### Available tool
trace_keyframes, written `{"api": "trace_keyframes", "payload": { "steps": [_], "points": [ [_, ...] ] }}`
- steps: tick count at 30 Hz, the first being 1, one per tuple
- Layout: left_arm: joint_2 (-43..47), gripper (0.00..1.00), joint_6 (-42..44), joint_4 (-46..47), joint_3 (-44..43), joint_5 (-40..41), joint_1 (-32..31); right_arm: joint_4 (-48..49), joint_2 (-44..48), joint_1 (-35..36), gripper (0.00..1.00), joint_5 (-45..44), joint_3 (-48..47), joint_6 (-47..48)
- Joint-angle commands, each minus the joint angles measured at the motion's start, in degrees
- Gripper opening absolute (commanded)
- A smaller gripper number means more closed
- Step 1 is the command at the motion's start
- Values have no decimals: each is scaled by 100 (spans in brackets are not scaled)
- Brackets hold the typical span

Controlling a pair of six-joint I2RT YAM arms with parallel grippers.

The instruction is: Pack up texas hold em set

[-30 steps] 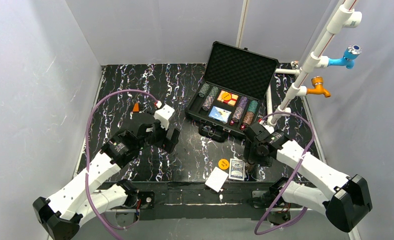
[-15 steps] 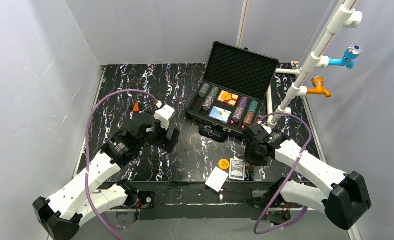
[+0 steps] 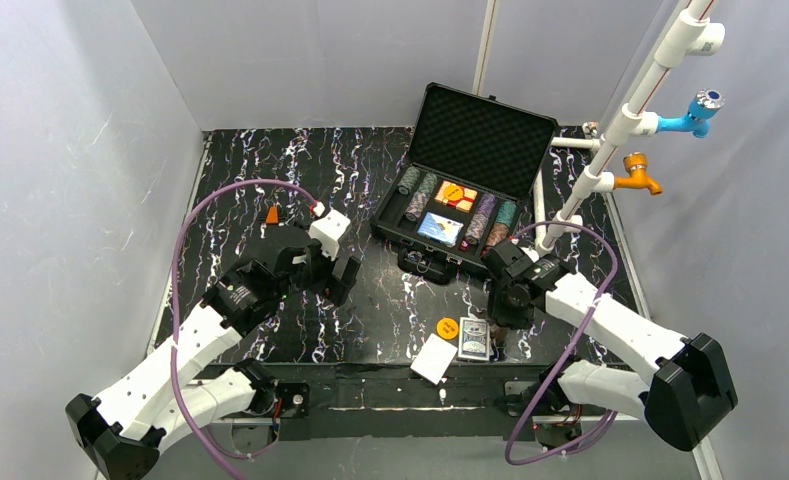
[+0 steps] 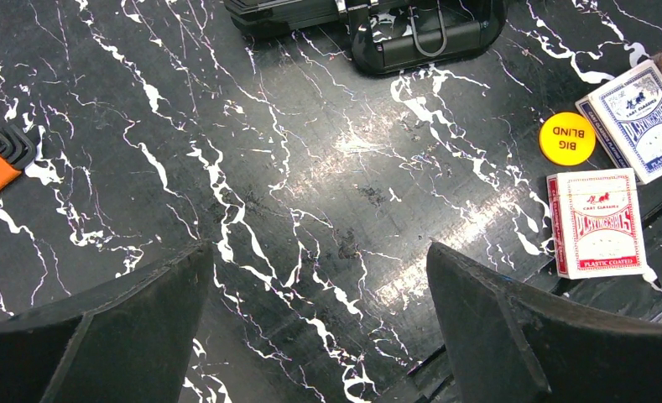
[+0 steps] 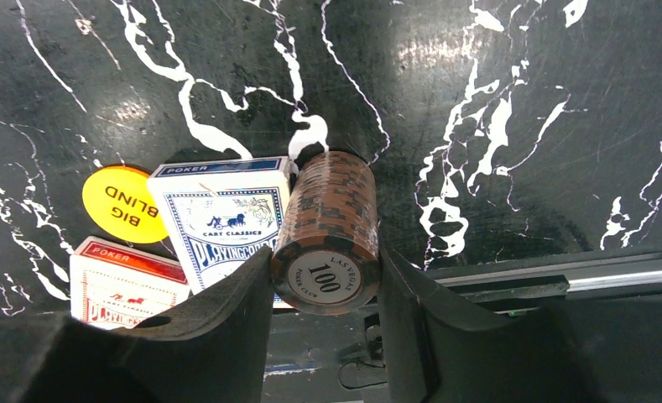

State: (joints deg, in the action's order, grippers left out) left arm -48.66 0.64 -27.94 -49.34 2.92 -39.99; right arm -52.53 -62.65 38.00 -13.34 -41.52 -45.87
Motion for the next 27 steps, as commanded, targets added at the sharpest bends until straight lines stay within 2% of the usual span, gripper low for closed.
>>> {"api": "trace_keyframes", "payload": {
  "steps": [1,12,27],
  "points": [
    [94,98,76,-62,-14,99,-35,52,-80,5,1,-59,-566,191],
    [111,98,84,-61,-5,74,-35,147,-417,6,1,82,-1294,536],
    [461,98,186,375,288,-234,-44,1516,-1019,6,1,1619,-1976,1348]
  ]
}}
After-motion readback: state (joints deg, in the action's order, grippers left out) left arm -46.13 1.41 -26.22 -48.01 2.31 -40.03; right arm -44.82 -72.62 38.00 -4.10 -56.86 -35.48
